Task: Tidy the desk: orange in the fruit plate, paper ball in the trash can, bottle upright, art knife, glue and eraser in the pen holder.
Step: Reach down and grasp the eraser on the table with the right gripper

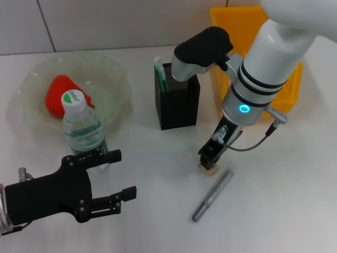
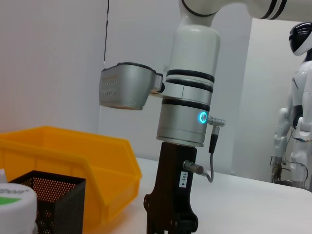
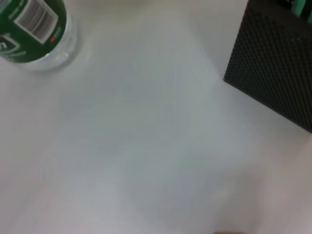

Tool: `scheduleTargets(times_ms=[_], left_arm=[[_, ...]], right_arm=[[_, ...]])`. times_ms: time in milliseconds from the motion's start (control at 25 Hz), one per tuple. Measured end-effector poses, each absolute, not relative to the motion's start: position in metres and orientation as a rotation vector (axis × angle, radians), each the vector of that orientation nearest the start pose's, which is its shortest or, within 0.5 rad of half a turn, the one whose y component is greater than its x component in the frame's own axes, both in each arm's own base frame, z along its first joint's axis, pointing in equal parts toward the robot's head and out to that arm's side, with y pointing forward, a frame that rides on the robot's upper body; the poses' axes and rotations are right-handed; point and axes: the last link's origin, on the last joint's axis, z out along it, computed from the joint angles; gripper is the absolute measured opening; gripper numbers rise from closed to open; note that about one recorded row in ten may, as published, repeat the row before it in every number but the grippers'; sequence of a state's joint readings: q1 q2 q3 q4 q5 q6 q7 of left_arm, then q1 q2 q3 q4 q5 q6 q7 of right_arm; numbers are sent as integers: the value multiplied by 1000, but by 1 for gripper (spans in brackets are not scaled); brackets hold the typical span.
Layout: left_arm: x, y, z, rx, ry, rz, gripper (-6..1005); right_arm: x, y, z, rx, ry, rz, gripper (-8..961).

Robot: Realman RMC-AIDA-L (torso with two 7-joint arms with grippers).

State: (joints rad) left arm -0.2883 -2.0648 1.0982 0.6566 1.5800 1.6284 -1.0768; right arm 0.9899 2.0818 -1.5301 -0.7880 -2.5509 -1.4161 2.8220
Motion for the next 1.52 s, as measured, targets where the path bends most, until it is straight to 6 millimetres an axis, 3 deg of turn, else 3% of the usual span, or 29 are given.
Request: scheduleTargets(times_ms=[400, 800, 1520], left_arm=[[-269, 262, -21, -2762, -321, -925, 813], [-269, 262, -21, -2762, -319, -925, 813], [-269, 262, -21, -2762, -319, -925, 813]], right_arm=[[149, 382, -70, -2545, 1133, -748, 205], [149, 382, -73, -2546, 1112, -761, 404], [153, 380, -77, -2543, 1105, -780, 395]])
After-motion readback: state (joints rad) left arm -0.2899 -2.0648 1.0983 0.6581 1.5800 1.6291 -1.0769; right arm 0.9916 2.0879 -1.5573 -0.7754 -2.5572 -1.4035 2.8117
